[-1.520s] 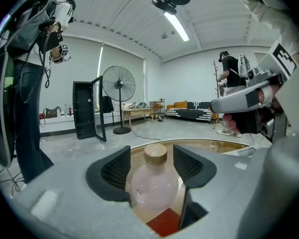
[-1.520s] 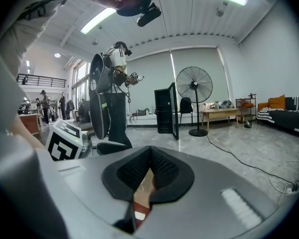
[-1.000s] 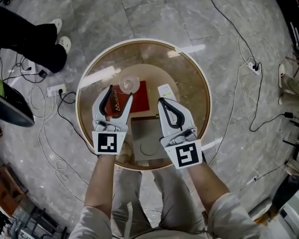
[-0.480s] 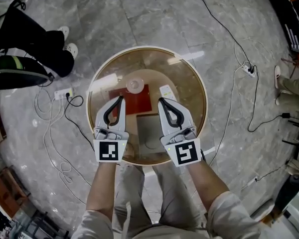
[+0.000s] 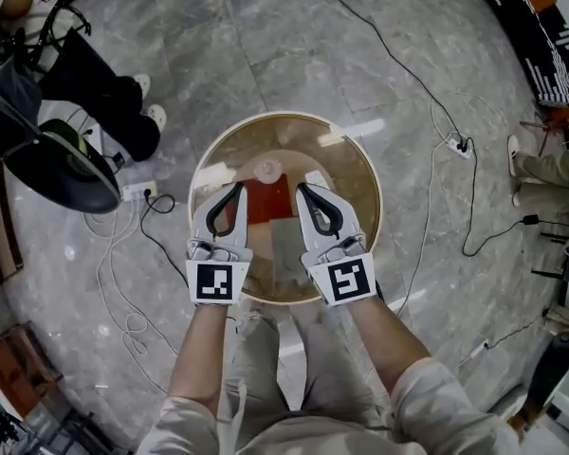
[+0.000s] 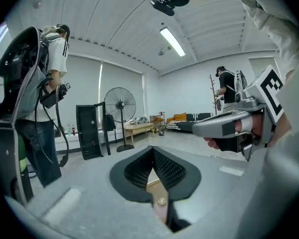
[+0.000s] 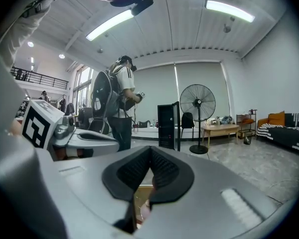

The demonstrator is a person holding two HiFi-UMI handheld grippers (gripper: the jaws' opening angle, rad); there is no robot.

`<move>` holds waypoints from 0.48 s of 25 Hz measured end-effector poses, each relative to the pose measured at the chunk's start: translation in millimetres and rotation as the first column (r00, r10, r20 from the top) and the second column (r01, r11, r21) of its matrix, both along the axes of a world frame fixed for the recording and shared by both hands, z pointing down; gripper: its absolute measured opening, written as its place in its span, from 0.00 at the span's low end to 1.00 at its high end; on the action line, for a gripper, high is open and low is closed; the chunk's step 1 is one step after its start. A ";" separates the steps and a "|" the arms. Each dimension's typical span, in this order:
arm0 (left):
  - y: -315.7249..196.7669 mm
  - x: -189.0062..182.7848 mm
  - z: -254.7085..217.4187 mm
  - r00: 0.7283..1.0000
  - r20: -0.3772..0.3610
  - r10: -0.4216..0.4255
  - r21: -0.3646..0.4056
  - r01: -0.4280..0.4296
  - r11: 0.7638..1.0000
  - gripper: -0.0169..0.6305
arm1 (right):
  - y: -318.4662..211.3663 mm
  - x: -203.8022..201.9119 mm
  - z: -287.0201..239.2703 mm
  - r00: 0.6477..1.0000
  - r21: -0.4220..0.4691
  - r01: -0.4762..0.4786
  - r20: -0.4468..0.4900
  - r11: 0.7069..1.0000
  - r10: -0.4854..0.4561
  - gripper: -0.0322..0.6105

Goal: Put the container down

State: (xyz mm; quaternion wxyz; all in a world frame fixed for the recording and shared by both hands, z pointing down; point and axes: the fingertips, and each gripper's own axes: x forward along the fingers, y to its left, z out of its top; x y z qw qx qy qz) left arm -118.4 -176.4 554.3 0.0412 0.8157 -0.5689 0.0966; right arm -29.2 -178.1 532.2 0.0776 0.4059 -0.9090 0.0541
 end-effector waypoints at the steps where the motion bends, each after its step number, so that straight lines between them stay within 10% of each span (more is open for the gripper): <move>1: 2.2 -0.5 -10.4 1.000 0.002 0.003 0.003 -0.003 1.000 0.03 | 1.6 -1.3 -10.7 1.000 0.004 -0.001 0.000 1.000 0.001 0.05; 12: 20.5 4.8 -129.5 0.999 -0.010 0.030 0.034 -0.030 0.999 0.03 | 16.1 3.8 -121.7 0.999 0.032 -0.026 -0.017 0.999 0.027 0.05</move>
